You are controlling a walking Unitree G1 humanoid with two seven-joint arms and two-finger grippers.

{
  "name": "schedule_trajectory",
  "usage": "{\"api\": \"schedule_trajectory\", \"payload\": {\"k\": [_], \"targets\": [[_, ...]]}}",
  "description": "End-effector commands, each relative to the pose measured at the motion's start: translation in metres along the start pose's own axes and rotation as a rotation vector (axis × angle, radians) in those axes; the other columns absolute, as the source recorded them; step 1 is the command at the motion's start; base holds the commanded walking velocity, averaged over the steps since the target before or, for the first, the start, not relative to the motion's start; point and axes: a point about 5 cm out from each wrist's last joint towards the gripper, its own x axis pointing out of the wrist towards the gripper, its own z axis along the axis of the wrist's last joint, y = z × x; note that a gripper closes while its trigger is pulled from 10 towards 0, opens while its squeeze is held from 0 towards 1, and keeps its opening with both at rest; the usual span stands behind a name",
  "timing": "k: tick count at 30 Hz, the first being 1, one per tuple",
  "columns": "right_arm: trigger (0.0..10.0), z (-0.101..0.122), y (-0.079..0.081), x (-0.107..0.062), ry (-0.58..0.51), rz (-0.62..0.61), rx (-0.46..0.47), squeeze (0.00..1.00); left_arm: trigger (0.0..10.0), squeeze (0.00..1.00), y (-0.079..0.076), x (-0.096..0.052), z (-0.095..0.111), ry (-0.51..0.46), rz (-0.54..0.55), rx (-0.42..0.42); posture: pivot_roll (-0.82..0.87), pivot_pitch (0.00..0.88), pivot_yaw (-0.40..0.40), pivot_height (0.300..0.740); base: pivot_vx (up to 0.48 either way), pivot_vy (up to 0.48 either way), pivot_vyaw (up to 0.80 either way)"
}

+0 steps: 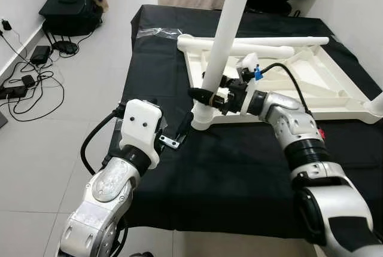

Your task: Building children table

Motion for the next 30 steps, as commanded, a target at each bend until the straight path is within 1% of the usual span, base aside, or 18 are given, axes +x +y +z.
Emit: {"api": "schedule_trajectory", "payload": {"k": [1, 2, 5, 10, 11, 14, 16, 17, 19, 22, 23, 25, 26, 28, 29, 30], "targets": [[10.0, -0.008, 0.002, 0.006, 0.049, 0.032, -0.004, 0.00, 10.0, 0.00, -0.001, -0.001, 0.001, 0.000, -0.010, 0.004, 0.12, 0.171, -0.122, 0.740, 0.000, 0.000, 0.00], [10.0, -0.008, 0.001, 0.009, 0.059, 0.007, -0.012, 0.00, 10.0, 0.00, -0.001, -0.002, 0.002, -0.001, -0.009, 0.005, 0.12, 0.164, -0.123, 0.740, 0.000, 0.000, 0.00], [10.0, -0.007, 0.000, 0.013, 0.062, -0.014, -0.023, 0.00, 10.0, 0.00, -0.001, -0.002, 0.001, -0.001, -0.009, 0.006, 0.12, 0.163, -0.123, 0.740, 0.000, 0.000, 0.00], [10.0, -0.003, 0.004, 0.019, 0.048, 0.039, -0.027, 0.00, 10.0, 0.00, 0.000, -0.001, 0.002, -0.004, -0.007, 0.010, 0.12, 0.167, -0.125, 0.740, 0.000, 0.000, 0.00], [0.0, -0.001, 0.004, 0.020, 0.038, 0.042, -0.022, 0.00, 10.0, 0.00, 0.000, 0.000, 0.003, -0.007, -0.005, 0.010, 0.12, 0.175, -0.125, 0.740, 0.000, 0.000, 0.00], [0.0, 0.001, 0.003, 0.021, 0.024, 0.029, -0.024, 0.00, 10.0, 0.00, 0.000, 0.000, 0.004, -0.009, -0.004, 0.010, 0.12, 0.175, -0.125, 0.740, 0.000, 0.000, 0.00], [0.0, 0.003, -0.002, 0.020, 0.002, -0.054, -0.040, 0.00, 10.0, 0.00, 0.001, 0.001, 0.004, -0.013, 0.001, 0.011, 0.11, 0.174, -0.130, 0.740, 0.000, 0.000, 0.00], [0.0, 0.003, -0.002, 0.020, 0.002, -0.054, -0.040, 0.00, 10.0, 0.00, 0.001, 0.001, 0.004, -0.013, 0.001, 0.011, 0.11, 0.174, -0.130, 0.740, 0.000, 0.000, 0.00], [0.0, 0.002, -0.009, 0.014, -0.017, -0.170, -0.068, 0.00, 10.0, 0.00, 0.002, 0.002, 0.005, -0.017, 0.009, 0.012, 0.11, 0.178, -0.133, 0.740, 0.000, 0.000, 0.00], [0.0, -0.002, -0.019, -0.001, -0.067, -0.344, -0.067, 0.00, 10.0, 0.00, 0.003, 0.003, 0.005, -0.021, 0.015, 0.013, 0.11, 0.175, -0.129, 0.740, 0.000, 0.000, 0.00], [0.0, -0.002, -0.019, -0.001, -0.067, -0.344, -0.067, 0.00, 10.0, 0.00, 0.003, 0.003, 0.005, -0.021, 0.015, 0.013, 0.11, 0.175, -0.129, 0.740, 0.000, 0.000, 0.00], [0.0, -0.009, -0.022, -0.006, -0.060, -0.444, -0.075, 0.00, 10.0, 0.00, 0.003, 0.003, 0.005, -0.022, 0.017, 0.017, 0.10, 0.174, -0.128, 0.740, 0.000, 0.000, 0.00], [0.0, -0.016, -0.021, -0.006, -0.046, -0.518, -0.062, 0.00, 10.0, 0.00, 0.004, 0.003, 0.005, -0.023, 0.019, 0.018, 0.09, 0.175, -0.130, 0.740, 0.000, 0.000, 0.00], [0.0, -0.016, -0.021, -0.006, -0.046, -0.518, -0.062, 0.00, 10.0, 0.00, 0.004, 0.003, 0.005, -0.023, 0.019, 0.018, 0.09, 0.175, -0.130, 0.740, 0.000, 0.000, 0.00], [0.0, -0.022, -0.021, -0.006, -0.017, -0.592, -0.072, 0.00, 10.0, 0.00, 0.005, 0.004, 0.005, -0.023, 0.021, 0.023, 0.09, 0.174, -0.130, 0.740, 0.000, 0.000, 0.00], [0.0, -0.032, -0.025, -0.011, 0.038, -0.808, -0.058, 0.00, 10.0, 0.00, 0.005, 0.004, 0.005, -0.023, 0.023, 0.022, 0.09, 0.174, -0.132, 0.740, 0.000, 0.000, 0.00]]}}
